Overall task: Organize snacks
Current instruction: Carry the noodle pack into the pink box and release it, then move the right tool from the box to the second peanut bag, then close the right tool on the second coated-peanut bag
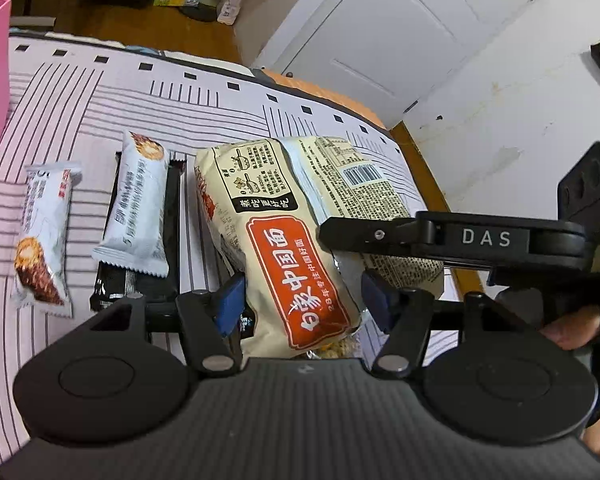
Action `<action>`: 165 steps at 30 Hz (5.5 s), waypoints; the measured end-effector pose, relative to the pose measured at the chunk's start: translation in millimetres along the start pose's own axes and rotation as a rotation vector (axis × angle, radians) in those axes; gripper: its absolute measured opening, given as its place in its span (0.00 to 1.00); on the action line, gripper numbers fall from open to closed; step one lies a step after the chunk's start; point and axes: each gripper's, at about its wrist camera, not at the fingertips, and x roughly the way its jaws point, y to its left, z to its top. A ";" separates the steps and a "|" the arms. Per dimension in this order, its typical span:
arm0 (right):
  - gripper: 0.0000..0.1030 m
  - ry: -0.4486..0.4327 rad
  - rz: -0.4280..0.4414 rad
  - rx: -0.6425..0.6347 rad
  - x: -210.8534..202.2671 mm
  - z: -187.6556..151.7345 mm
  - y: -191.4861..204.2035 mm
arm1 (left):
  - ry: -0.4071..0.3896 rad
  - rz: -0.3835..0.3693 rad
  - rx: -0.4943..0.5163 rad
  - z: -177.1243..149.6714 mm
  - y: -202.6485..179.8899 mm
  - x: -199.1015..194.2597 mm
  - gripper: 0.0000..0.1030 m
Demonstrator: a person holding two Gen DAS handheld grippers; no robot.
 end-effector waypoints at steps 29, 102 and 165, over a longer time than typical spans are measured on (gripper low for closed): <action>0.48 0.075 0.059 -0.085 -84.7 -121.4 101.6 | 0.147 0.058 0.027 -90.4 -20.6 -150.7 0.59; 0.74 -0.121 0.075 -0.506 -113.8 -46.5 183.4 | -0.137 0.382 0.151 -9.1 31.5 -272.2 0.59; 0.93 0.232 -0.206 -0.128 50.8 -51.2 14.6 | 0.090 -0.030 0.122 -70.1 -7.6 20.9 0.44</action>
